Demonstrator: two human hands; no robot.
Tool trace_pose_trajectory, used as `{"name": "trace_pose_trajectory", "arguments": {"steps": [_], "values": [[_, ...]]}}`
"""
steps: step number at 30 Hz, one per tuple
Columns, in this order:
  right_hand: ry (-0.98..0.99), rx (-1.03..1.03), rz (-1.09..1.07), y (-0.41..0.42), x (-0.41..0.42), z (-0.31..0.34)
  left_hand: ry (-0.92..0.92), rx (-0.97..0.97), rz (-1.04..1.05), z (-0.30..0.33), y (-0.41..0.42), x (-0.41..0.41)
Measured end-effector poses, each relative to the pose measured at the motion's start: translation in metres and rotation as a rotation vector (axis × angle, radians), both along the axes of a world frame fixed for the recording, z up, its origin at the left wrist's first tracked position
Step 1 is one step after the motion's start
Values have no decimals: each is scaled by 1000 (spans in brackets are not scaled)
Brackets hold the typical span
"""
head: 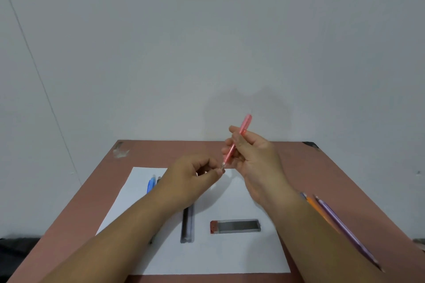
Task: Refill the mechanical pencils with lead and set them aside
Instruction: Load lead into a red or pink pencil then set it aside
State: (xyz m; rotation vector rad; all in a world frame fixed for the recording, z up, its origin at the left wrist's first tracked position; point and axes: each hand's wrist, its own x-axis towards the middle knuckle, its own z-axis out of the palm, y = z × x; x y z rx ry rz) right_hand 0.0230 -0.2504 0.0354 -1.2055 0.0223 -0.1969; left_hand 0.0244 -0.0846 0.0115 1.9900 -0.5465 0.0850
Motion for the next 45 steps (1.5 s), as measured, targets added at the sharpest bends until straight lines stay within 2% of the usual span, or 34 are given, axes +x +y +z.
{"name": "trace_pose_trajectory", "arguments": {"steps": [6,10,13,19,21,23,27,32,38,45], "values": [[1,-388,-91,-6,-17,27,-216,121,-99,4,-18,-17],[19,-610,-102,-26,-38,40,-257,262,-193,6,-34,-34],[37,-883,-204,-54,-64,37,-288,319,-252,7,-47,-47],[205,-1410,-338,-125,-110,15,-402,520,-344,8,-86,-78],[264,-1529,-366,-143,-119,5,-448,611,-335,2,-99,-85],[318,-1569,-378,-154,-124,-5,-460,689,-310,-5,-111,-89],[386,-1513,-322,-162,-129,-19,-460,746,-260,-12,-125,-95],[276,-1528,-324,-159,-139,-29,-446,755,-263,-12,-133,-101],[232,-1552,-338,-153,-131,-47,-408,752,-252,-8,-134,-104],[207,-1547,-362,-141,-121,-46,-263,755,-252,2,-127,-91]]}}
